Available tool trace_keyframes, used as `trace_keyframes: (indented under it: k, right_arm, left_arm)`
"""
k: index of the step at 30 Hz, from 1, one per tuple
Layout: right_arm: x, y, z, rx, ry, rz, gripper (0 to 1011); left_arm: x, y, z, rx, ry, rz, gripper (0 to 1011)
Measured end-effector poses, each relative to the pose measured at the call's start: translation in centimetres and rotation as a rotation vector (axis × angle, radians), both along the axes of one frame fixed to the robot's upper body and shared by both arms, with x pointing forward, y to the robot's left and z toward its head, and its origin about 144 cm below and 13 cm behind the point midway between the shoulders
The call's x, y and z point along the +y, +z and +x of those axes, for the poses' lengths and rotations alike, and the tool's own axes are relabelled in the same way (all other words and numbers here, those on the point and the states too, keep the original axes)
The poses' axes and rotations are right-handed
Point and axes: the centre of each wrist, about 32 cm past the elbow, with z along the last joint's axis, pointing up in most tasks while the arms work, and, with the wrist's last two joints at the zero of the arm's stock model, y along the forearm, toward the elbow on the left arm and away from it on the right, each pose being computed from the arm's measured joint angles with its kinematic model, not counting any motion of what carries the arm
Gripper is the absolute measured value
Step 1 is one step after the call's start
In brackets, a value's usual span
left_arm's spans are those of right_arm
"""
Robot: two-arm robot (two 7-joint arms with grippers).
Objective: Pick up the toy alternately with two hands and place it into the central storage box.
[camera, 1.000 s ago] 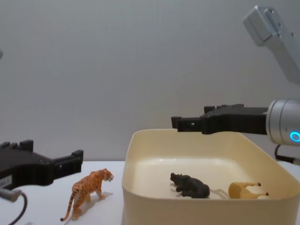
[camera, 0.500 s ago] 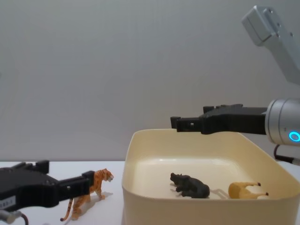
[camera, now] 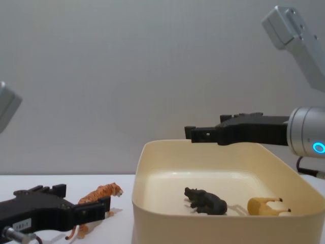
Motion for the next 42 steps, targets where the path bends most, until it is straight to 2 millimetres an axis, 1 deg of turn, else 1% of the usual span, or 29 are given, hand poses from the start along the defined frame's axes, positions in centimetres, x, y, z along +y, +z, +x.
trace_keyframes:
  k: [24, 42]
  right_arm:
    - [0.0, 0.0, 0.0, 0.0, 0.0, 0.0, 1001]
    - [0.0, 0.0, 0.0, 0.0, 0.0, 0.0, 1001]
  left_arm:
    - [0.1, -0.8, 3.5, 0.079, 0.076, 0.052, 1001]
    - [-1.1, -1.3, 5.5, 0.096, 0.079, 0.039, 1000]
